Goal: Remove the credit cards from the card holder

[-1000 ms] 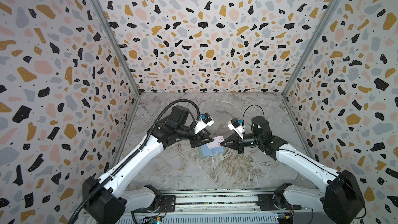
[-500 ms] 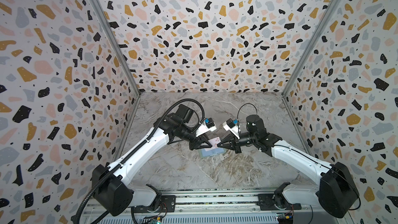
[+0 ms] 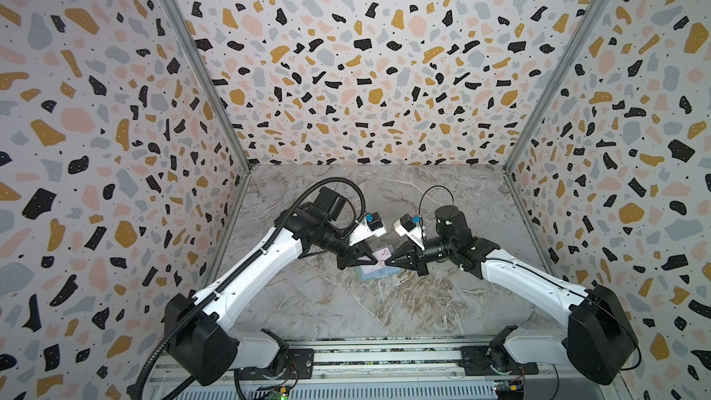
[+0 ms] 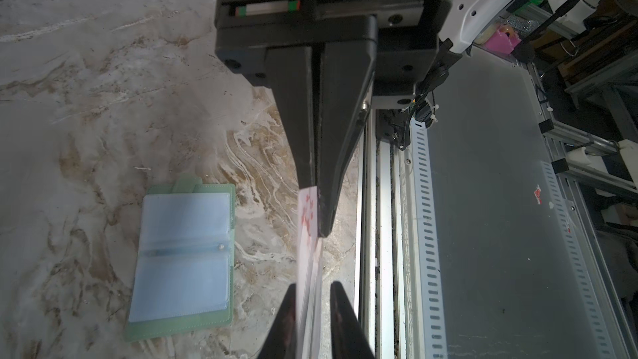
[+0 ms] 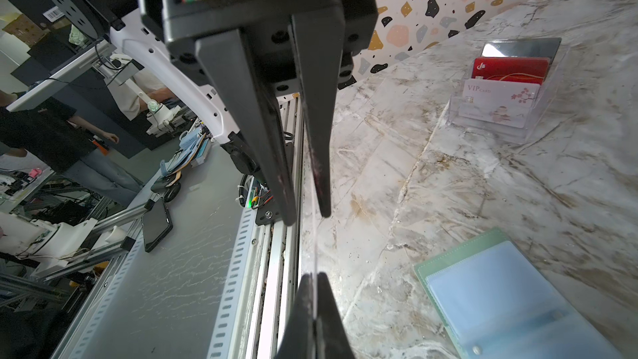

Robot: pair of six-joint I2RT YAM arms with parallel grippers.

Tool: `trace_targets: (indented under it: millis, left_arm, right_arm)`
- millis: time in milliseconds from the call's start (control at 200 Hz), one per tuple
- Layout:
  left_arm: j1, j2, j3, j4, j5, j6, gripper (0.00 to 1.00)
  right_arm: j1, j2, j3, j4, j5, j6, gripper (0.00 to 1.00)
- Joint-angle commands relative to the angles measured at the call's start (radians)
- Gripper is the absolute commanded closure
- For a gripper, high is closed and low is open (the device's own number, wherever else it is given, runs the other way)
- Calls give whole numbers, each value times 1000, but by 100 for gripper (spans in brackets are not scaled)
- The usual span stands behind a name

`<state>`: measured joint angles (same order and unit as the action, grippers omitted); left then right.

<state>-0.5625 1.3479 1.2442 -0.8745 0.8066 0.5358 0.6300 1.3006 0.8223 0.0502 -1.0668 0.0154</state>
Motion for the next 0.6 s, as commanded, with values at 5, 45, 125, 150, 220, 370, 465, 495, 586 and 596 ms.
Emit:
trace_targets:
  millis: [5,45,125,150,220,370,465,495,586,596]
  left_arm:
    - [1,-8,-7,-11,30,3,83]
    - [1,-9,-12,-4,30,-2,85]
    - [1,-10,-18,3,31,-7,87]
    - [1,-10,-20,5,30,-8,87]
    - [1,-10,-23,10,31,-13,89]
    - [1,-13,-33,28,29,-20,93]
    - [1,-17,-41,45,32,-31,96]
    - [1,-17,-44,49,32,-35,98]
    - [1,-18,-50,49,38,-39,100]
    - [1,-19,-51,47,37,-40,100]
  right_arm:
    - [11,10,44,-29,-2,-22,100]
    - [12,11,45,-32,1,-23,100]
    - [16,16,49,-37,7,-26,100]
    - [17,18,49,-38,7,-26,100]
    - [21,21,51,-43,10,-29,100]
    - [26,23,56,-55,17,-36,100]
    - [26,20,56,-57,30,-39,100]
    - [26,17,56,-55,34,-39,100]
    - [26,15,55,-52,62,-35,99]
    - [26,15,55,-53,65,-35,99]
